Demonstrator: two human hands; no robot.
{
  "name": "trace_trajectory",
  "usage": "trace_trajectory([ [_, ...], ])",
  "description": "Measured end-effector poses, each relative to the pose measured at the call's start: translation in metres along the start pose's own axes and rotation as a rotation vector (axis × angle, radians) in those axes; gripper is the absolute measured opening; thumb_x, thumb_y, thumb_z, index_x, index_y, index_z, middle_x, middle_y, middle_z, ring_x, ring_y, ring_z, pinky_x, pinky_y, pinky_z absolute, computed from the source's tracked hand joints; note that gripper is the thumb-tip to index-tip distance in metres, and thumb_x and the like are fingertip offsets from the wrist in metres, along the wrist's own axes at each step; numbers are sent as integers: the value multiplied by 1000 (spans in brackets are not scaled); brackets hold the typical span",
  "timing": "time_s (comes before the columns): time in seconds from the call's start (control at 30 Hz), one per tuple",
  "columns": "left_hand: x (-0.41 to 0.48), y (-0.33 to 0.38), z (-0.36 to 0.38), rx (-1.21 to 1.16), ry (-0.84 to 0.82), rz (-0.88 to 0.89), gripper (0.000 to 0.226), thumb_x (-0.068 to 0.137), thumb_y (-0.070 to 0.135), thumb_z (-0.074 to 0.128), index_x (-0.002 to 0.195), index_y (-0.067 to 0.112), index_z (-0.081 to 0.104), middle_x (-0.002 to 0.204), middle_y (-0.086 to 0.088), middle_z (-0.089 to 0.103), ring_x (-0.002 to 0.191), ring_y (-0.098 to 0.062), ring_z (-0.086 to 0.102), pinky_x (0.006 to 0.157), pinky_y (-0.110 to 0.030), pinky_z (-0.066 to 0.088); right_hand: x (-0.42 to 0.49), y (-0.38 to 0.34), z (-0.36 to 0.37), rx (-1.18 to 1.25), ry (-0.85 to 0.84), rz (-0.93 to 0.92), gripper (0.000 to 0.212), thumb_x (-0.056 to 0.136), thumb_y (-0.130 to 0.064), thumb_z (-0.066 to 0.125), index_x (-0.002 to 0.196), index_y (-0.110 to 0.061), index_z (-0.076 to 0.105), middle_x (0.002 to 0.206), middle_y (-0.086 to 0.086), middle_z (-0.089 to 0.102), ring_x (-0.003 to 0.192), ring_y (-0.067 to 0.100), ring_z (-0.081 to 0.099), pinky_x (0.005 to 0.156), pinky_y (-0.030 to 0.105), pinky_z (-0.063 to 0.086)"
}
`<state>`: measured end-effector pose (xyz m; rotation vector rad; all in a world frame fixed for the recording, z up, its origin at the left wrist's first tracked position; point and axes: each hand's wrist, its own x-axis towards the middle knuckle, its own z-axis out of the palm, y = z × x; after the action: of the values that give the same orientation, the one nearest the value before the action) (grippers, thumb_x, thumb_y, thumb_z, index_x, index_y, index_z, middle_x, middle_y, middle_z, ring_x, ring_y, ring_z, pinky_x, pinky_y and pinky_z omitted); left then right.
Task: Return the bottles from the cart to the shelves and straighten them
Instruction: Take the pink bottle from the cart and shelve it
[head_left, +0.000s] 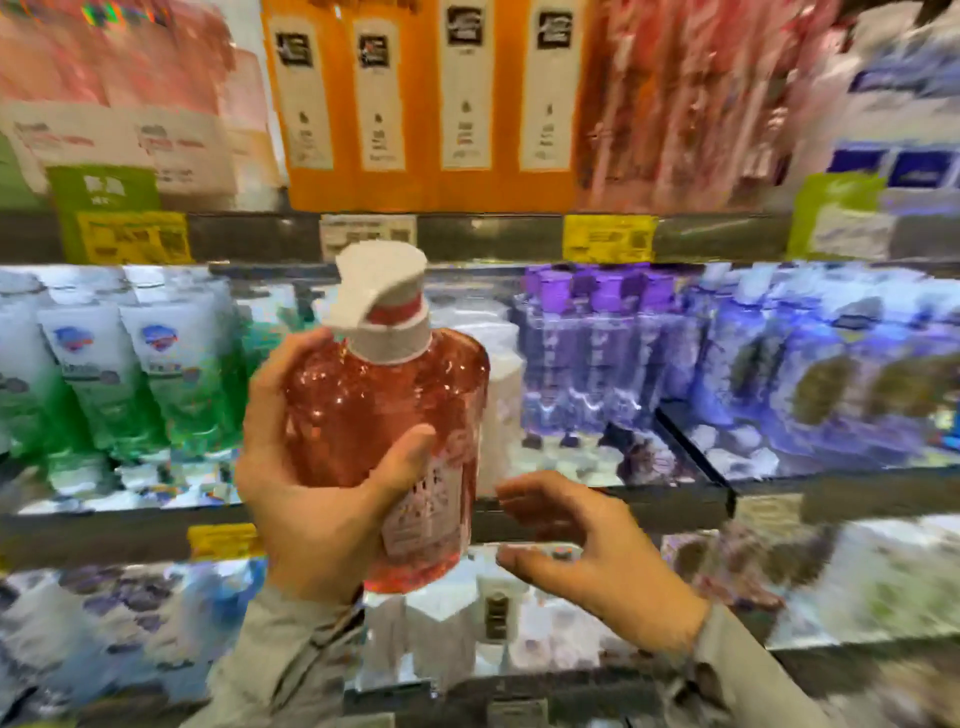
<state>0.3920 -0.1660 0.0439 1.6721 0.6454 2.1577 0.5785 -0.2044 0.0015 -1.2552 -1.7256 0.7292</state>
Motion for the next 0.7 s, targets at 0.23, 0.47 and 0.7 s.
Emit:
trace_trajectory([
  [0.23,-40,13,99,-109,-85,33,58,63,70,70,116,58,50,113,31,58,106,3,54,98,-26,42,-55,19,-86,-58,113,78,38,80,-25,76,111,-37,59,107,-17,66,103,1,61,91,26,49],
  [0.47,-55,9,183,-347,-227,-20,58,70,58,72,121,39,52,115,23,61,108,-3,58,94,-24,46,-75,38,-147,-144,233,128,38,78,-26,77,111,-31,59,102,-18,65,99,2,61,85,21,48],
  [0.7,-64,-19,255,-457,-268,-90,56,65,37,77,117,38,54,110,23,63,102,0,60,89,-17,45,-70,73,-200,-182,319,193,38,74,-34,78,108,-30,60,100,-10,66,95,3,61,86,28,51],
])
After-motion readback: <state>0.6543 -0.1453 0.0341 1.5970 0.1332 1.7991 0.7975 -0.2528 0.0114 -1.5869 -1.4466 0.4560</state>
